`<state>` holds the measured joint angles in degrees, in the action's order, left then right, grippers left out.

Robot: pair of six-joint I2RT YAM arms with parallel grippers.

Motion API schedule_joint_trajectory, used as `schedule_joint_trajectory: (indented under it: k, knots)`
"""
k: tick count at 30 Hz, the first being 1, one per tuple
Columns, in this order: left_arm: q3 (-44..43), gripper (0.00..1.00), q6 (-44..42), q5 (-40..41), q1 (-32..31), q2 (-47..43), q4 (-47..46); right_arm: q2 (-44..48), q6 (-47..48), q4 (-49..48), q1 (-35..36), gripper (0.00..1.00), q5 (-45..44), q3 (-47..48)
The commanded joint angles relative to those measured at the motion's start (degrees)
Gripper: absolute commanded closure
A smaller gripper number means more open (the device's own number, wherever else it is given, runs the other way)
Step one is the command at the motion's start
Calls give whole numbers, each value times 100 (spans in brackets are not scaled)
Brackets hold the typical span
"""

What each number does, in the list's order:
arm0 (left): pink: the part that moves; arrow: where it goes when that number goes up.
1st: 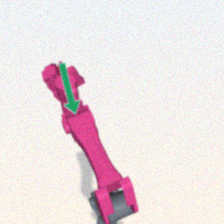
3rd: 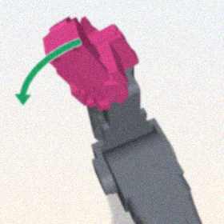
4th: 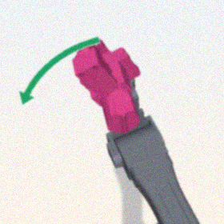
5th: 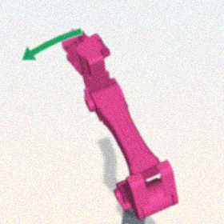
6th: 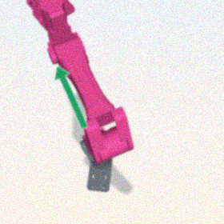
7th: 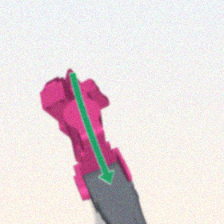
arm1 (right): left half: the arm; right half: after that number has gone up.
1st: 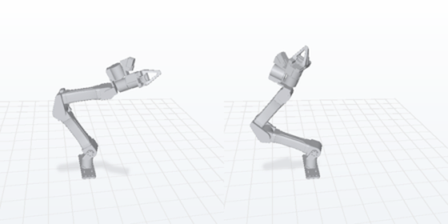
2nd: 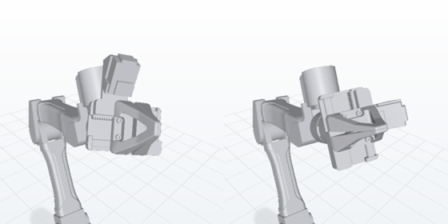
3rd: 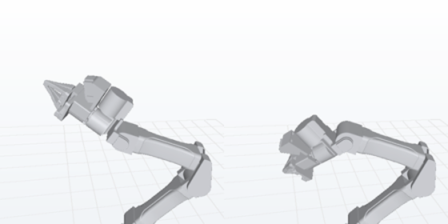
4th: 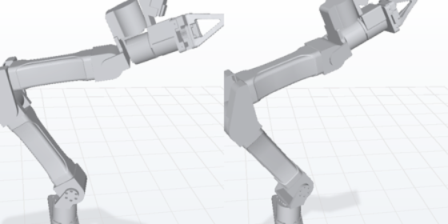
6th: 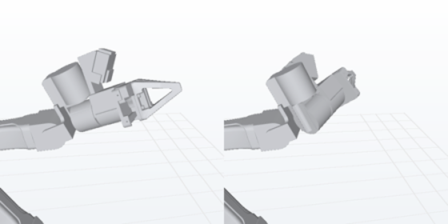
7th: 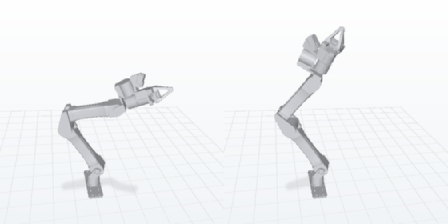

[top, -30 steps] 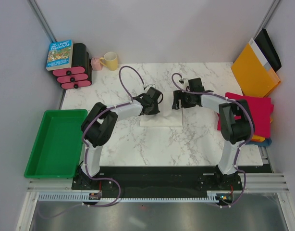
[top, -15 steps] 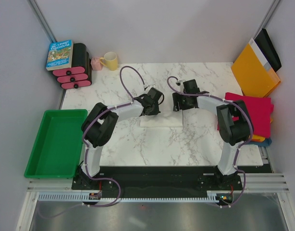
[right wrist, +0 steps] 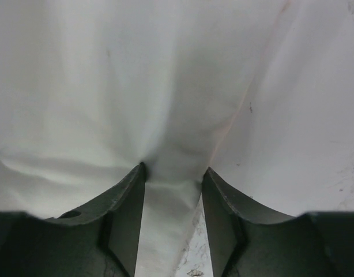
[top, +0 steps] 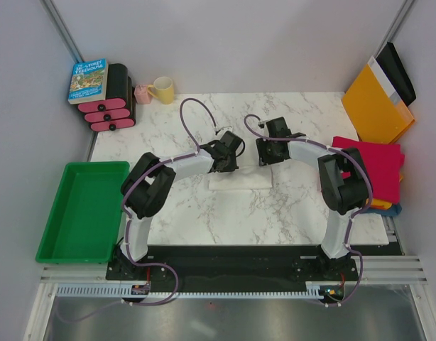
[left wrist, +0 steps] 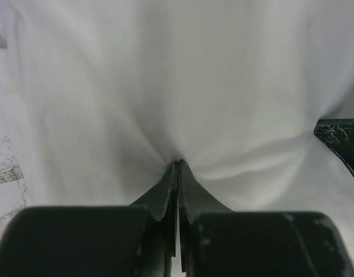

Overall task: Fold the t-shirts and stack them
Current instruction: Put the neatly folded tshirt into the corner of the board with the right arm

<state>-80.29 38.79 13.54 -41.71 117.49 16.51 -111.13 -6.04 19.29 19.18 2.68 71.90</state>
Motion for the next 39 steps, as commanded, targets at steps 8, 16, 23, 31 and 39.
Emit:
schedule_joint_trajectory:
  k: [8, 16, 23, 31, 39]
  knots:
    - [40, 97, 50, 70, -65, 81, 713, -489, -11, 1552, -11, 93, 286, -308]
    - [84, 96, 41, 193, -65, -42, 792, 258, 348, 1560, 42, 100, 120, -80]
    - [426, 48, 164, 359, -91, -682, 739, 873, 762, 1376, 42, 100, -680, 175]
    - [883, 8, 234, 738, -127, -1764, 845, 1304, 727, 1367, -2, 100, -786, 210]
    - [2043, 10, 507, 746, -179, -3179, 898, 1884, 1149, 2060, -55, 100, -1268, 1272]
